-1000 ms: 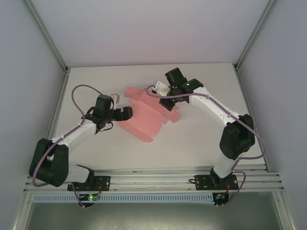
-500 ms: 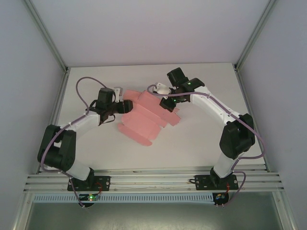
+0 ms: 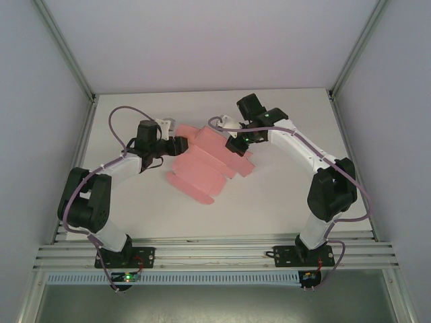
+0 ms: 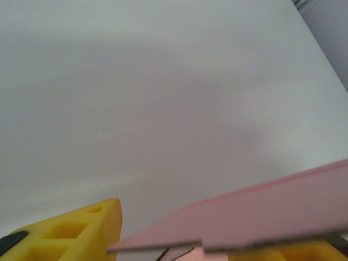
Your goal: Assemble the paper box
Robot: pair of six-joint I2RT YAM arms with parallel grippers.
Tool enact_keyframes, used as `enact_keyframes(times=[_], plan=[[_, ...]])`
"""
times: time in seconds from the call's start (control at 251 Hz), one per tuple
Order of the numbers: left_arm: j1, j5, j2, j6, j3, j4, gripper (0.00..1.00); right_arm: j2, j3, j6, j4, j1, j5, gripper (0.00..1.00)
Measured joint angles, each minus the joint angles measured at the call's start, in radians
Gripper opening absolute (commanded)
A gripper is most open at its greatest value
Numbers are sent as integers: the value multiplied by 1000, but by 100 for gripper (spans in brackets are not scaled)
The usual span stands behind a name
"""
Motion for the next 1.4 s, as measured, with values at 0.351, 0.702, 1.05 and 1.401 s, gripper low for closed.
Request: enact_keyframes(times=[0.351, 0.702, 1.05, 1.401], plan=[[0, 55, 19, -3, 0, 13, 9, 0, 0, 3, -15, 0, 0, 0], [-97, -131, -78, -31, -42, 7, 0, 1, 0, 84, 12, 6, 26, 0], [-325, -536, -134, -38, -79, -19, 0, 1, 0, 209, 24, 45, 59, 0], [-448, -725, -34, -99, -71, 31, 0, 1, 0, 248, -16, 84, 107, 0]])
